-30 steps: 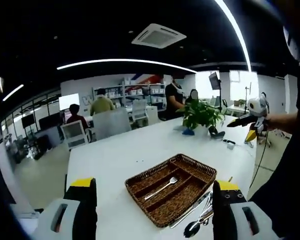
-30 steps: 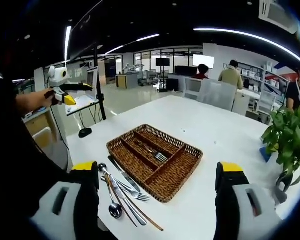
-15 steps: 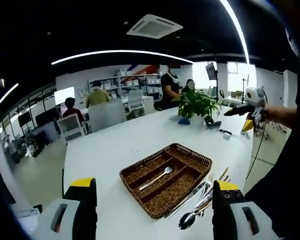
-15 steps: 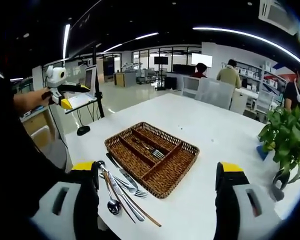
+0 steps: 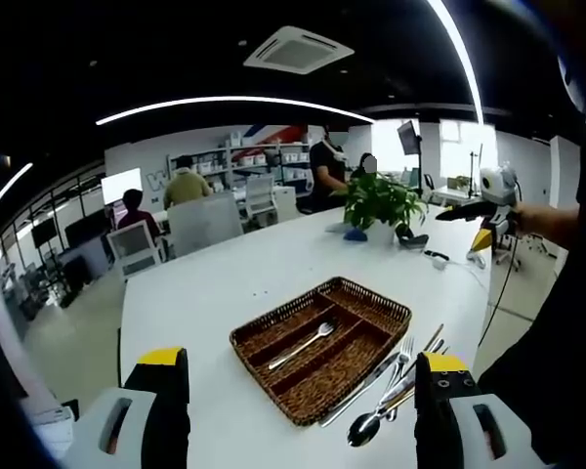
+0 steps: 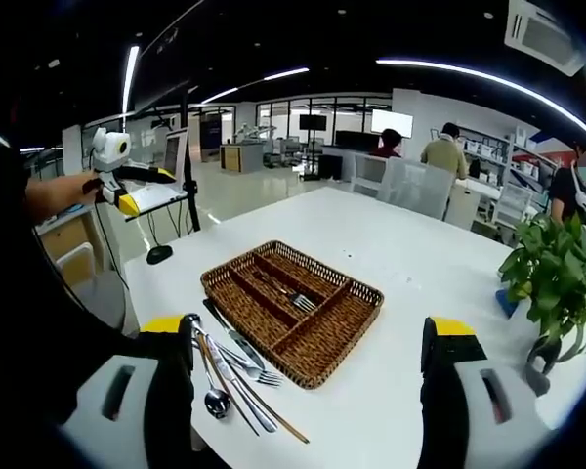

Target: Arrange the knives, forks, and spoons in their matching storage slots by inserting each utensil handle-first until every utensil is classified and aligned in the correct compartment

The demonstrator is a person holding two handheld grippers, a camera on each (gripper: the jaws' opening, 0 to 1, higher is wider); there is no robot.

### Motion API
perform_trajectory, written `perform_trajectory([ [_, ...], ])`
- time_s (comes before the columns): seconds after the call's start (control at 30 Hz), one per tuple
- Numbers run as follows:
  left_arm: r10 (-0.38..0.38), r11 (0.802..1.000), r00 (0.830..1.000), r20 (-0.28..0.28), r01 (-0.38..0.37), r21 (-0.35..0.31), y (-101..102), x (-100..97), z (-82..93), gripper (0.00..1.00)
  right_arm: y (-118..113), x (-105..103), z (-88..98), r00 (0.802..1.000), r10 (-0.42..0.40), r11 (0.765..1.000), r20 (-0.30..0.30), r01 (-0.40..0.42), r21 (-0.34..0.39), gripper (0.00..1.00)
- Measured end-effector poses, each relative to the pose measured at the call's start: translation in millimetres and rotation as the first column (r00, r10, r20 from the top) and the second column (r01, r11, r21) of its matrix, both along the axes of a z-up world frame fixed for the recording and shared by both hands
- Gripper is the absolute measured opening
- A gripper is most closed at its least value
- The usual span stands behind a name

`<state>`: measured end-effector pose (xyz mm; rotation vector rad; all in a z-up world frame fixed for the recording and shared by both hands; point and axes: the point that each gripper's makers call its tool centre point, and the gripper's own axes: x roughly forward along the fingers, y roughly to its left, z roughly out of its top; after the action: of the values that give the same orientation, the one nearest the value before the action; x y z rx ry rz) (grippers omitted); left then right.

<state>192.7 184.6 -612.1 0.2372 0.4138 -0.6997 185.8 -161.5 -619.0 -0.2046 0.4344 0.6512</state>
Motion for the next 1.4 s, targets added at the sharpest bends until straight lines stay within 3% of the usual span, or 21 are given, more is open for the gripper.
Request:
perform_trajectory([
  [0.3,0.009,1.000,1.000,0.008,-0.009,-0.013,5,-0.6,1.8,1.00,15,2,1.3,0.999,0.036,0.999,0.007,-0.036,-0.009,0.99],
  [0.33,0.011,1.000,1.000,0.012,-0.011,-0.014,5,-0.7,2.5,1.00,16,7,5.0,0.996,0.058,0.998,0.065,-0.057,-0.030,0.99],
  [0.37,0.012,1.000,1.000,0.014,-0.012,-0.015,5,-1.2,3.5,1.00,18,12,13.5,0.984,0.077,0.996,0.163,-0.067,-0.063,0.99],
  [0.4,0.011,1.000,1.000,0.017,-0.011,-0.017,5,-1.7,4.2,1.00,20,11,13.1,0.983,0.085,0.995,0.164,-0.076,-0.063,0.99],
  [0.47,0.008,1.000,1.000,0.021,-0.007,-0.016,4,-3.7,5.9,1.00,25,9,11.1,0.990,0.088,0.996,0.115,-0.085,-0.026,0.99],
  [0.67,0.012,1.000,1.000,0.014,-0.012,-0.010,8,-6.9,2.6,1.00,38,13,17.3,0.986,0.121,0.993,0.114,-0.120,-0.018,0.98],
  [0.9,0.012,1.000,1.000,0.012,-0.012,-0.006,9,-6.2,-1.6,1.00,66,15,-2.3,0.978,0.197,0.980,0.075,-0.196,-0.025,0.92],
  [1.1,0.024,1.000,1.000,0.014,-0.024,-0.004,15,-8.2,-3.6,1.00,101,12,-31.2,0.954,0.298,0.955,0.032,-0.297,-0.028,0.88],
  [1.23,0.034,0.999,0.999,0.012,-0.034,0.018,21,-13.4,-8.3,1.00,123,10,-32.7,0.936,0.348,0.937,0.058,-0.348,-0.005,0.84],
  [1.3,0.033,0.997,0.999,0.019,-0.034,0.071,27,-12.1,-11.4,1.00,135,8,-37.1,0.922,0.382,0.924,0.054,-0.383,-0.002,0.82],
  [1.4,0.025,0.999,1.000,0.017,-0.026,0.048,25,-9.4,-9.4,1.00,145,7,-47.6,0.912,0.409,0.913,0.031,-0.408,-0.016,0.80],
])
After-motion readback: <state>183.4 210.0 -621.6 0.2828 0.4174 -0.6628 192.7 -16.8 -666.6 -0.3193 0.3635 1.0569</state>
